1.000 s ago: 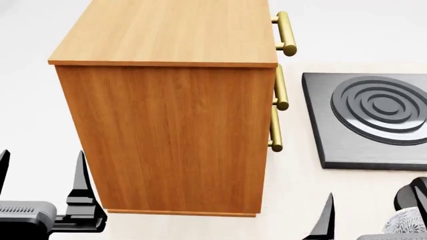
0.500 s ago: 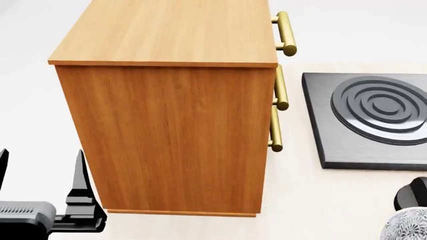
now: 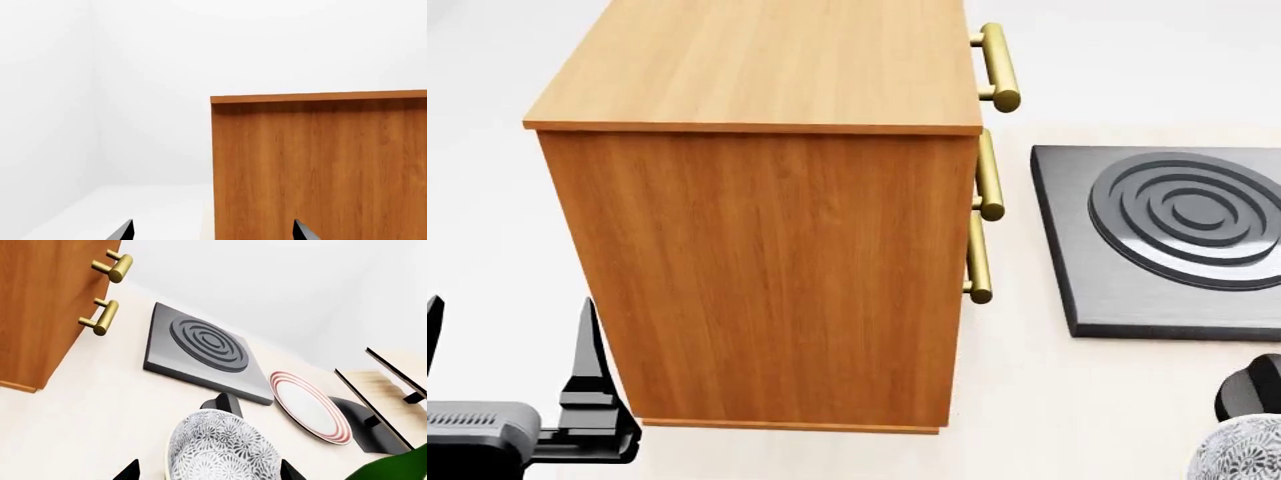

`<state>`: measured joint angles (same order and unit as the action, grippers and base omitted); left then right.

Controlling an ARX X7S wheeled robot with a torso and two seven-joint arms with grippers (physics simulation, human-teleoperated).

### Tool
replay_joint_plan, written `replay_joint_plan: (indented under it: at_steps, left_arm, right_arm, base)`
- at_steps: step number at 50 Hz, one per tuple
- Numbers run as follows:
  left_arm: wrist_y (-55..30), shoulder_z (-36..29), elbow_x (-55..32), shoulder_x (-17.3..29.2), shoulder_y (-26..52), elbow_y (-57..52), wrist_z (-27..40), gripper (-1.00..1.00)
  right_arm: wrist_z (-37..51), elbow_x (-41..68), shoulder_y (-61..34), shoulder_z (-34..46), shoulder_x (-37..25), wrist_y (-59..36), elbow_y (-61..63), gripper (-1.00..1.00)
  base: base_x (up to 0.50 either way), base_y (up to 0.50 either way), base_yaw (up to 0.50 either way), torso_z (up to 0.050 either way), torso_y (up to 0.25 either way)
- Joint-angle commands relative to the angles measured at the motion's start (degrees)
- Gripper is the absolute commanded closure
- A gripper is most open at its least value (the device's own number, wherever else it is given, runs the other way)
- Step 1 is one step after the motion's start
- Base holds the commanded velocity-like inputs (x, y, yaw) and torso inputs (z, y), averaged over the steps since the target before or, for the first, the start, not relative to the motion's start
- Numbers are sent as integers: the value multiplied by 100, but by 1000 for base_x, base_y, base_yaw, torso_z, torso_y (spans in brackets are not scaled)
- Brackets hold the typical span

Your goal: Put the bowl on the top of the cabinet.

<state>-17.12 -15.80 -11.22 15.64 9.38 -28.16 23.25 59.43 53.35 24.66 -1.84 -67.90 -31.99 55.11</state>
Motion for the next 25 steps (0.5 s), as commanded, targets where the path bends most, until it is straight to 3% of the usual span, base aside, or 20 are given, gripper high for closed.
replay_joint_plan:
  at_steps: [1,25]
  left_arm:
    - [41,-27,-5,16,3,40,23,-100]
    - [87,-75,-29,50,13,92,69,-100]
  right_arm:
    - [-190,-225,-136,382,190,31,-264,-100]
    - [-466,-252,-340,712,373,-78,-686,-100]
  base:
    - [0,0,0,0,0]
    - [0,0,0,0,0]
